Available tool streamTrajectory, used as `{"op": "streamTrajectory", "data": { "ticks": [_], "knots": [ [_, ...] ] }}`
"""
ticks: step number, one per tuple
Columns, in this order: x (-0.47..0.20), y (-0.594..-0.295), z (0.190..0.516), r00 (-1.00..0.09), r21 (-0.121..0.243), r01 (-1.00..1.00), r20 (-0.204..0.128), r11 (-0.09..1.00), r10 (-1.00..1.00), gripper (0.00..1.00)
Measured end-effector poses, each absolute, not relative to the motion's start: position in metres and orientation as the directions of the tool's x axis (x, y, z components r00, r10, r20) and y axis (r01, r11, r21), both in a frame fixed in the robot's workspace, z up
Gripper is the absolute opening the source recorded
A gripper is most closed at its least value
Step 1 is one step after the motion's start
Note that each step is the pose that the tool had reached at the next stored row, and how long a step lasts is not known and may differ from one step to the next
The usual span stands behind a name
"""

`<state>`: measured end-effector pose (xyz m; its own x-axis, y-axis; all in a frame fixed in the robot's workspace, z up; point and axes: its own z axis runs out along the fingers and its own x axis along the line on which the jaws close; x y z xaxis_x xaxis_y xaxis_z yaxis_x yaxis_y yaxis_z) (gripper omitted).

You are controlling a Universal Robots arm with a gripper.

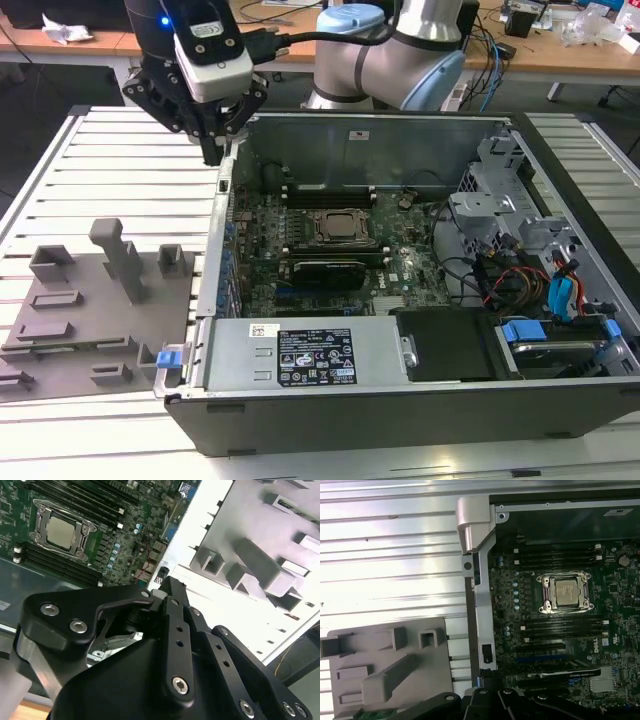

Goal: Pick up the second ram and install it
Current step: 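Reach for the second ram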

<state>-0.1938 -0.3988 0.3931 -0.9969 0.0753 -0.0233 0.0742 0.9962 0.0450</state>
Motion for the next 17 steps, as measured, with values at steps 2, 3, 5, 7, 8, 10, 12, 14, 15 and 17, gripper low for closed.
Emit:
{"op": "streamTrajectory", "data": {
  "ticks": [2, 3, 5, 7, 8, 10, 12, 14, 15, 17],
  "knots": [
    [-0.197, -0.399, 0.393, -0.997, 0.045, 0.074, -0.023, 0.996, 0.075, 0.11],
    [-0.198, -0.399, 0.393, -0.997, 0.045, 0.074, -0.023, 0.996, 0.075, 0.11],
    [-0.201, -0.399, 0.393, -0.997, 0.045, 0.074, -0.023, 0.996, 0.075, 0.11],
    [-0.211, -0.399, 0.393, -0.997, 0.045, 0.074, -0.023, 0.996, 0.075, 0.11],
    [-0.213, -0.399, 0.393, -0.997, 0.045, 0.074, -0.023, 0.996, 0.075, 0.11],
    [-0.219, -0.399, 0.393, -0.997, 0.045, 0.074, -0.023, 0.996, 0.075, 0.11],
    [-0.226, -0.399, 0.393, -0.997, 0.045, 0.074, -0.023, 0.996, 0.075, 0.11],
    [-0.234, -0.399, 0.393, -0.997, 0.045, 0.074, -0.023, 0.996, 0.075, 0.11],
    [-0.237, -0.399, 0.393, -0.997, 0.045, 0.074, -0.023, 0.996, 0.075, 0.11],
    [-0.242, -0.399, 0.392, -0.997, 0.045, 0.074, -0.023, 0.996, 0.075, 0.11]
  ]
}}
